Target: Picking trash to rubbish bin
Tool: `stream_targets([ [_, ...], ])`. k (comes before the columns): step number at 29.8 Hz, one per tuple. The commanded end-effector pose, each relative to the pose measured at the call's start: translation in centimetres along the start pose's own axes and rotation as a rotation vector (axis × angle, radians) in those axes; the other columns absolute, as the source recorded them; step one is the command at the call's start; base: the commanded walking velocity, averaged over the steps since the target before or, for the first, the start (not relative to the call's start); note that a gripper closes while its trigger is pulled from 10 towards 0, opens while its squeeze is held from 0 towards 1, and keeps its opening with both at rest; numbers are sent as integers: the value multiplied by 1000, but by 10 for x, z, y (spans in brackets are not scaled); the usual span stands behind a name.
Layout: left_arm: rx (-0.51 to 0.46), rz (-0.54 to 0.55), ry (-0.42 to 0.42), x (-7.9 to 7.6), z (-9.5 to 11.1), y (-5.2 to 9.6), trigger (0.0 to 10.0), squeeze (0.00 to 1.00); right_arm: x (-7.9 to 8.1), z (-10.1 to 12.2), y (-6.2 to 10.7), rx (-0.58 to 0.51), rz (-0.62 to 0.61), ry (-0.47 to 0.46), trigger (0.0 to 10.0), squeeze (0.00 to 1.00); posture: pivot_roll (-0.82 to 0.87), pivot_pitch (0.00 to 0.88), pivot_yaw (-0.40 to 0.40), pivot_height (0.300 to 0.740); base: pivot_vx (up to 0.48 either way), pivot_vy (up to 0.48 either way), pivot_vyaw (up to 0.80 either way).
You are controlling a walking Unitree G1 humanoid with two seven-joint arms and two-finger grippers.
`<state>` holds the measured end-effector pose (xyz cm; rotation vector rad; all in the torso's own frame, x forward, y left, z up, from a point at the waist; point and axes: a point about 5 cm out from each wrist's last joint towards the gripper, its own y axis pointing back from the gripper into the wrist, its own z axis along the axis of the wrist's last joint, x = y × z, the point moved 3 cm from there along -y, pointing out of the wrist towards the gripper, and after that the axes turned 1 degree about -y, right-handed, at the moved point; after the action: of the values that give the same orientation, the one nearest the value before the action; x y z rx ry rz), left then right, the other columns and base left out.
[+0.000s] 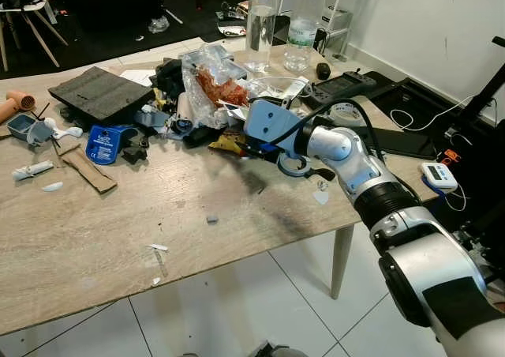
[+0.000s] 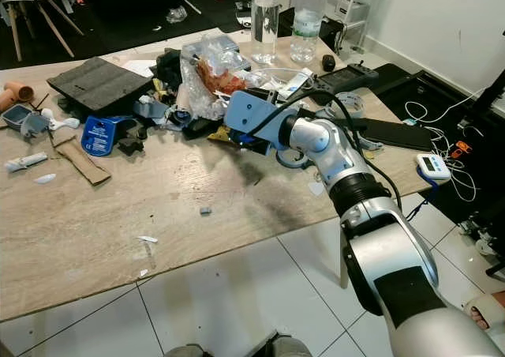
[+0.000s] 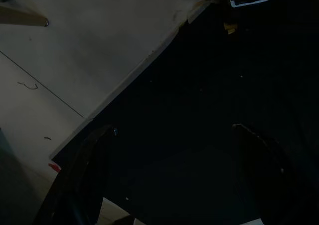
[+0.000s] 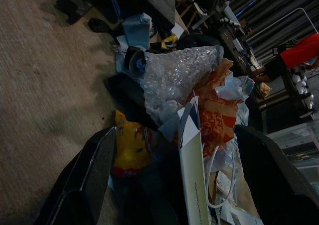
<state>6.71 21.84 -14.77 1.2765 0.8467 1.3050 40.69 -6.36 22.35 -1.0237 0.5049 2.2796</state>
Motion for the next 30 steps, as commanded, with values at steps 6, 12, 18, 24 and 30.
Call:
stream_targets([
  [6, 25, -4, -1, 0, -8, 0, 10000, 0, 3, 2, -1, 2, 14, 19, 10000, 0, -21, 82, -13, 740, 0, 0, 0],
  [12, 28, -5, -2, 0, -10, 1, 10000, 0, 4, 2, -2, -1, 18, 19, 10000, 0, -19, 81, -14, 740, 0, 0, 0],
  [18, 29, -4, -3, 0, -11, 1, 10000, 0, 4, 3, -2, -3, 20, 21, 10000, 0, -18, 78, -15, 740, 0, 0, 0],
  [24, 27, -3, -5, 0, -11, 1, 10000, 0, 5, 3, -3, -4, 21, 22, 10000, 0, -17, 76, -13, 740, 0, 0, 0],
  [30, 28, -3, -6, 0, -11, 1, 10000, 0, 5, 2, -2, -1, 20, 19, 10000, 0, -20, 80, -9, 740, 0, 0, 0],
])
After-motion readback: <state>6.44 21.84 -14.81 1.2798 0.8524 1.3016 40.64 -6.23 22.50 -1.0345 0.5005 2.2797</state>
